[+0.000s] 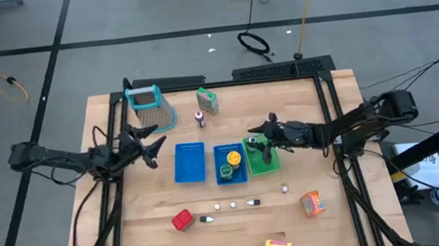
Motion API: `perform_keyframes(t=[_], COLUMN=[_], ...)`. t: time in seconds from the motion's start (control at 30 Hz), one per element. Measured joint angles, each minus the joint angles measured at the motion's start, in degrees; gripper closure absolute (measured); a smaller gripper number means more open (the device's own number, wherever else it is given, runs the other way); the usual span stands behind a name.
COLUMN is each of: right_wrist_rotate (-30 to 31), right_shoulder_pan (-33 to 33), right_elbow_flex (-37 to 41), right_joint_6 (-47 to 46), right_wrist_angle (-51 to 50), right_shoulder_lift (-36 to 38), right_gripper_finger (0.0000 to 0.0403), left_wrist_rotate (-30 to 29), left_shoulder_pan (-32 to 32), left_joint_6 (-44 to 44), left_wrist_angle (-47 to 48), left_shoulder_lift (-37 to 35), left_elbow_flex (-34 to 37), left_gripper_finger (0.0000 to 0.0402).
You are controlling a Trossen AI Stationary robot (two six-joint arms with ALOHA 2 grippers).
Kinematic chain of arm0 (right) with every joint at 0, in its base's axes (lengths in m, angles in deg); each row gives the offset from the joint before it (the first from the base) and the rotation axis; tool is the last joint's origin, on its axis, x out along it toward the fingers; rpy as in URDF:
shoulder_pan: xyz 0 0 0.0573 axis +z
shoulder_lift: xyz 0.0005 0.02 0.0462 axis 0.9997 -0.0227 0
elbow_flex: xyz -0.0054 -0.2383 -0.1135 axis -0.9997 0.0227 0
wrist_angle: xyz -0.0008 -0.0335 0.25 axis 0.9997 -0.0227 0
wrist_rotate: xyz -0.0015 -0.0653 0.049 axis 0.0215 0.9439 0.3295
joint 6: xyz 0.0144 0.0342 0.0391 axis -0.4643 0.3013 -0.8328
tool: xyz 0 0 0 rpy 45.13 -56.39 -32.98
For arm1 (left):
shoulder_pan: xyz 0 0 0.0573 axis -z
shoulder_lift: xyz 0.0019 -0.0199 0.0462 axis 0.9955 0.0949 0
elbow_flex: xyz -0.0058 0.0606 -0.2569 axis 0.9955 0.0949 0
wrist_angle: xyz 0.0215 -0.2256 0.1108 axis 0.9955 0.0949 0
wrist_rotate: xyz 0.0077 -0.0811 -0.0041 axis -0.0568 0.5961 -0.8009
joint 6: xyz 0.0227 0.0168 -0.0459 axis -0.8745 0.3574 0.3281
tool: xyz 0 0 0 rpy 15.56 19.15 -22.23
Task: Pick & Place Kitchen Items
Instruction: Put the large pink food color into the green bin
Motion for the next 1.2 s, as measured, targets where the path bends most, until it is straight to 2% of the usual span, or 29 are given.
perform_keyframes(t=[0.4, 0.6, 0.77, 0.97, 1.2], right_wrist_rotate=[0.1, 0.1, 0.1, 0.1, 0.1], right_shoulder_pan=[0.0, 0.0, 0.0, 0.0, 0.0], right_elbow_flex=[0.0, 0.0, 0.0, 0.0, 0.0], right_joint_6=[4.2, 4.2, 4.2, 4.2, 4.2], right_wrist_angle=[-0.2, -0.3, -0.3, -0.4, -0.4], right_shoulder_lift=[5.2, 5.1, 5.1, 5.1, 5.1], right_gripper_finger=[0.0185, 0.0185, 0.0187, 0.0187, 0.0189], left_wrist_rotate=[-1.1, 1.4, 5.1, 5.1, 5.0], left_shoulder_pan=[-6.7, -10.1, -12.3, -14.0, -15.6], left_joint_6=[7.9, 11.8, 12.5, 10.0, 11.5], left_wrist_angle=[-5.8, -9.7, -9.7, -8.6, -8.5], left_shoulder_lift=[13.2, 20.4, 27.6, 37.3, 47.5], left_elbow_flex=[0.0, -0.3, -4.3, -10.3, -14.5], left_gripper_finger=[0.0135, 0.0135, 0.0135, 0.0135, 0.0135])
